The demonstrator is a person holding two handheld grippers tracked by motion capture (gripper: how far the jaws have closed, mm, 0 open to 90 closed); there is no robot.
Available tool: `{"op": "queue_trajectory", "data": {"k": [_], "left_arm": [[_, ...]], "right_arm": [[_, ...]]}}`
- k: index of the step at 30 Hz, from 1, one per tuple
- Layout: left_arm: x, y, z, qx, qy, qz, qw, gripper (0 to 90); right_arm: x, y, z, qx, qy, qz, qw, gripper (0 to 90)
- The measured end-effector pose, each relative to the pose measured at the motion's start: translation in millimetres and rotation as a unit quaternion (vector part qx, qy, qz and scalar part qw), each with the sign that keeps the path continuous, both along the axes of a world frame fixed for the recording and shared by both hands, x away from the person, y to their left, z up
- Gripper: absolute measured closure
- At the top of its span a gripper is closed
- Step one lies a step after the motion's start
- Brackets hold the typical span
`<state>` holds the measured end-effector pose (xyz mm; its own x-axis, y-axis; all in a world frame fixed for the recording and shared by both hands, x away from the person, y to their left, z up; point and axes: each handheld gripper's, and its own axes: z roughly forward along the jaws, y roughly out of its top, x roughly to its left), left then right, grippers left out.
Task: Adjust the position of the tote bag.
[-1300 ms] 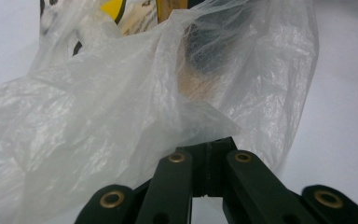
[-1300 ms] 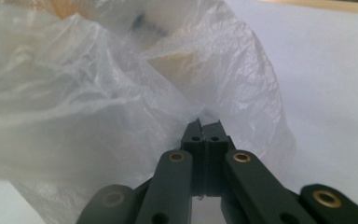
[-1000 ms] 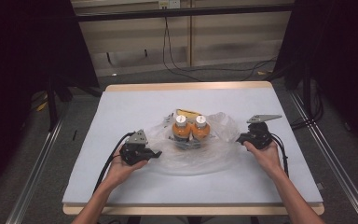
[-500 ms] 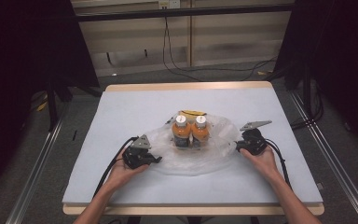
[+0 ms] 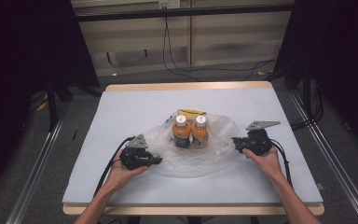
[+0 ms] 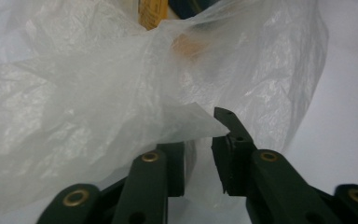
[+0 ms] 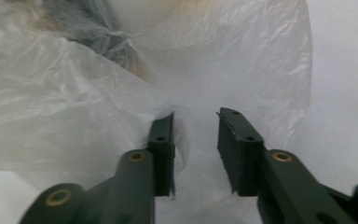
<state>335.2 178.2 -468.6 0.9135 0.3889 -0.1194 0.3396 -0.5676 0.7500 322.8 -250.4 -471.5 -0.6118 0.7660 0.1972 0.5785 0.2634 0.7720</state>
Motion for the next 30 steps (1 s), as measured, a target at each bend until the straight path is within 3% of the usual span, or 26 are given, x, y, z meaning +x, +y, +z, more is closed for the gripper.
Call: {"op": "queue_trajectory", "data": {"k": [8, 11, 18, 25, 30], "left_arm": [[-13.6, 13.0, 15.4, -0.034, -0.008, 0.009, 0.9993, 61.9], [-18.0, 20.4, 18.5, -0.032, -0.011, 0.018, 0.9993, 58.3], [-23.7, 37.7, 31.4, -0.067, -0.025, 0.037, 0.9967, 55.0], [-17.8, 43.2, 48.7, -0.099, -0.040, 0.048, 0.9931, 55.2], [-13.2, 54.5, 59.1, -0.121, -0.051, 0.071, 0.9888, 52.2]], "right_arm": [[-31.6, -1.4, 17.4, 0.000, -0.031, -0.001, 0.9995, 46.4], [-44.1, -3.3, 23.2, 0.003, -0.040, 0.000, 0.9992, 43.0], [-72.5, -3.0, 35.0, 0.010, -0.057, 0.020, 0.9981, 41.8], [-77.0, 11.7, 53.9, 0.024, -0.079, 0.046, 0.9955, 34.9], [-73.1, 26.3, 63.6, 0.023, -0.089, 0.059, 0.9940, 29.3]]}}
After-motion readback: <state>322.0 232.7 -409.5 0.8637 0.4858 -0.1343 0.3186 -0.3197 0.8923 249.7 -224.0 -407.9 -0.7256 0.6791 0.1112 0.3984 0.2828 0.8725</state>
